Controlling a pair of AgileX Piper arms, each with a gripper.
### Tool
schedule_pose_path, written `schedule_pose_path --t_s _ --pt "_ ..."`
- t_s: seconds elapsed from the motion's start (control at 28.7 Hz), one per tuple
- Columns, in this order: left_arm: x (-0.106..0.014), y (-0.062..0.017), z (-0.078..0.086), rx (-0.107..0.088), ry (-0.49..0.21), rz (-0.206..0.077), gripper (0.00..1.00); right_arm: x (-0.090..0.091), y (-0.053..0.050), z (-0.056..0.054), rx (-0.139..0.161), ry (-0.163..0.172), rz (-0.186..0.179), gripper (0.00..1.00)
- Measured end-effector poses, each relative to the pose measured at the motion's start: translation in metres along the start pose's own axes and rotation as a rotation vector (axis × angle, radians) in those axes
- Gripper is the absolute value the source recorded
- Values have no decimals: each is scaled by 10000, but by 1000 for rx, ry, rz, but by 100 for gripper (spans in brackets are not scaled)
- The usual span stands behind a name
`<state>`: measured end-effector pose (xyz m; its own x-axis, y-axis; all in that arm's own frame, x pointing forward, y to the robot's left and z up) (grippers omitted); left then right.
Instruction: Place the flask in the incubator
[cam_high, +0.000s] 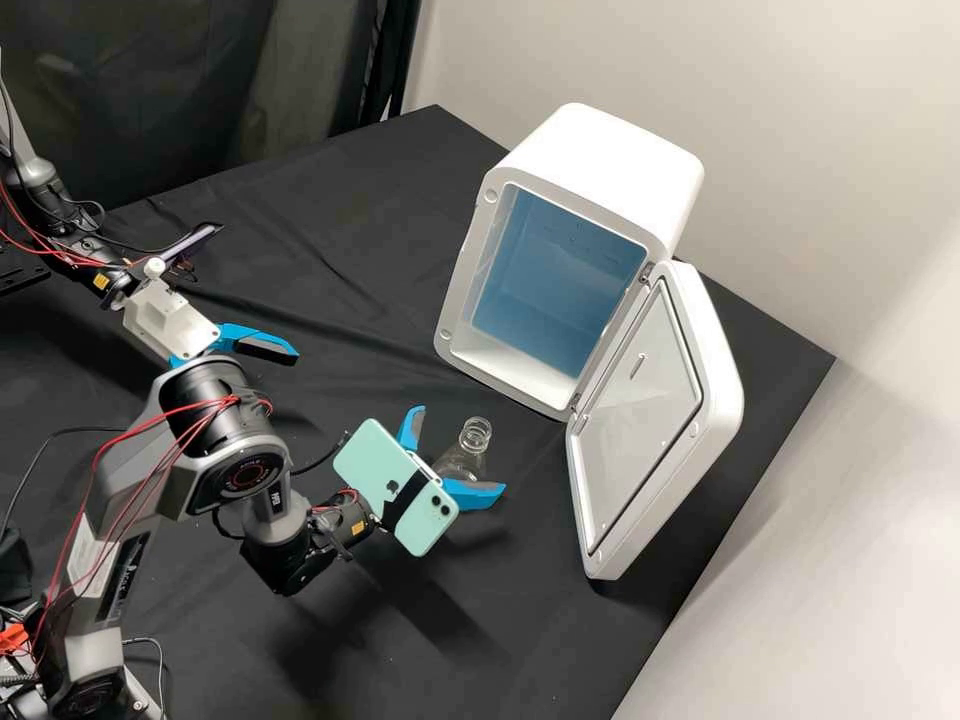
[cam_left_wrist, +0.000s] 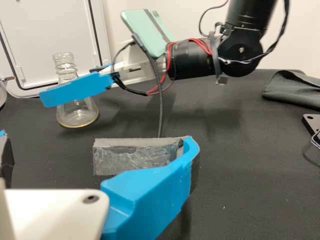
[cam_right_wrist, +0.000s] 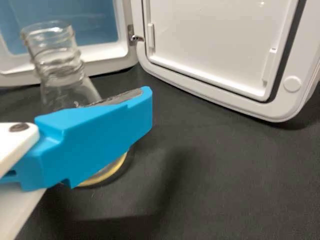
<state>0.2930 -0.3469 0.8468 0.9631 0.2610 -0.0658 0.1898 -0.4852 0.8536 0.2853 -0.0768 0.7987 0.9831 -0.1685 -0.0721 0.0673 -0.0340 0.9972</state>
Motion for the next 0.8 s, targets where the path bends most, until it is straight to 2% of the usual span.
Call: schedule_pose_path --t_s 0.1,0.24,0.42,0.8 --pt "1 -1 7 1 -2 -1 100 92 -8 -14 1 9 8 100" --pt "2 -2 10 1 -3 -1 100 173 -91 -20 2 13 -12 100" --pt "6 5 10 1 -4 2 100 199 -150 2 3 7 -31 100" --pt "6 5 10 1 -4 2 100 233 -182 38 5 -3 -40 100"
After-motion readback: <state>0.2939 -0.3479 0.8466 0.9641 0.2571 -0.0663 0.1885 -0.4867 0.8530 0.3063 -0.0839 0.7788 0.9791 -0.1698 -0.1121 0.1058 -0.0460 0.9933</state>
